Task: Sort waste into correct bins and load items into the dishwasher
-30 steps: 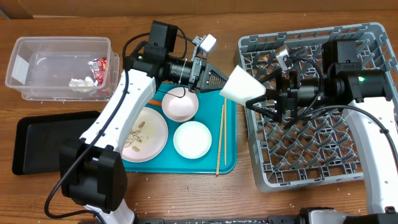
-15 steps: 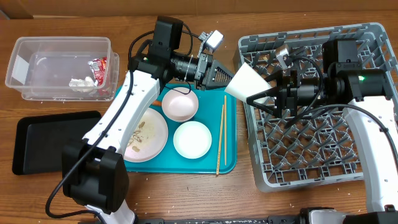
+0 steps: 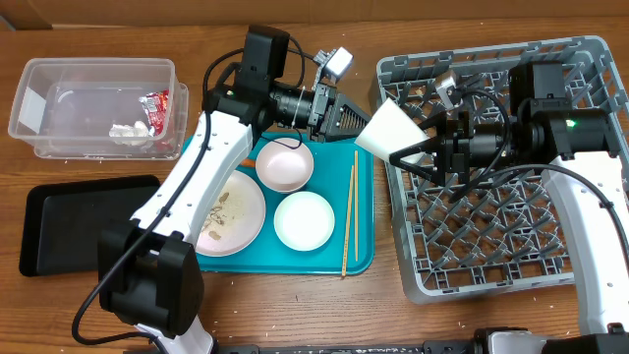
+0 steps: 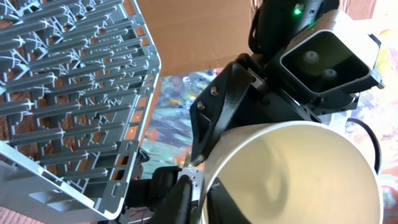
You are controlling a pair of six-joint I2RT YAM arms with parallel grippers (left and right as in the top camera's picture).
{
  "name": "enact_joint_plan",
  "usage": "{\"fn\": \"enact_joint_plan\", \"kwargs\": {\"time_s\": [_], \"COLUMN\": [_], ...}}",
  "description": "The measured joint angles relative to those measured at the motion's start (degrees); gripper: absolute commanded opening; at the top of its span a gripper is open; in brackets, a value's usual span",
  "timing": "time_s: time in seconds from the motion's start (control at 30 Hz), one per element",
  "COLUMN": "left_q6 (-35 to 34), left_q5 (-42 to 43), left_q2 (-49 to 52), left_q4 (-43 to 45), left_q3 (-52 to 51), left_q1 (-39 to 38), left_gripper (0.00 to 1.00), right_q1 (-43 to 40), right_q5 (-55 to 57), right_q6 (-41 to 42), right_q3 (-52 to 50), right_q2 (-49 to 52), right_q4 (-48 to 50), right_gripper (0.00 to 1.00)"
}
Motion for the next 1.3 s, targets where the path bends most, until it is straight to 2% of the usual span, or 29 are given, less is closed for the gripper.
{"fn": "enact_joint_plan", "kwargs": {"time_s": [0.1,0.23,0.4,0.53,0.67,0.87,1.03,1.1,1.3], "left_q6": [-0.2,-0.2,1.7,7.0,13.2,18.5,18.8,18.8,18.8], "left_q5": [-0.8,-2.7,-5.6,-11.6,-23.2,-47.1,-68.2,-73.8,-82.8], "left_q2": [0.0,0.0,0.0,0.0,0.0,-0.5,-5.7,-8.8,-18.5], "left_q4": [0.0,0.0,-1.7,-10.3,-22.8,-36.0,-41.3,-41.9,-42.1], "left_q3": [0.0,0.0,0.0,0.1,0.2,0.2,0.2,0.2,0.2], "left_q1": [0.0,0.0,0.1,1.0,3.0,7.0,9.8,10.4,10.9], "left_gripper": [0.27,0.35,0.35,0.34,0.28,0.27,0.26,0.26,0.27], "right_q1": [0.0,0.1,0.1,-0.7,-4.6,-13.0,-20.7,-23.9,-33.5], "right_q5": [0.1,1.4,7.1,15.5,26.9,44.2,52.8,56.2,63.9], "right_q6": [0.0,0.9,3.7,9.9,19.5,31.9,36.8,38.9,44.3], "right_q3": [0.0,0.0,0.0,0.0,0.1,2.6,4.6,4.6,4.6], "right_q2": [0.0,0.0,0.0,0.0,0.0,0.0,0.0,0.0,0.1], "right_q4": [0.0,-0.1,-0.1,0.5,-0.3,-7.6,-12.8,-14.5,-15.2], "right_gripper": [0.57,0.54,0.46,0.45,0.45,0.45,0.45,0.45,0.45]}}
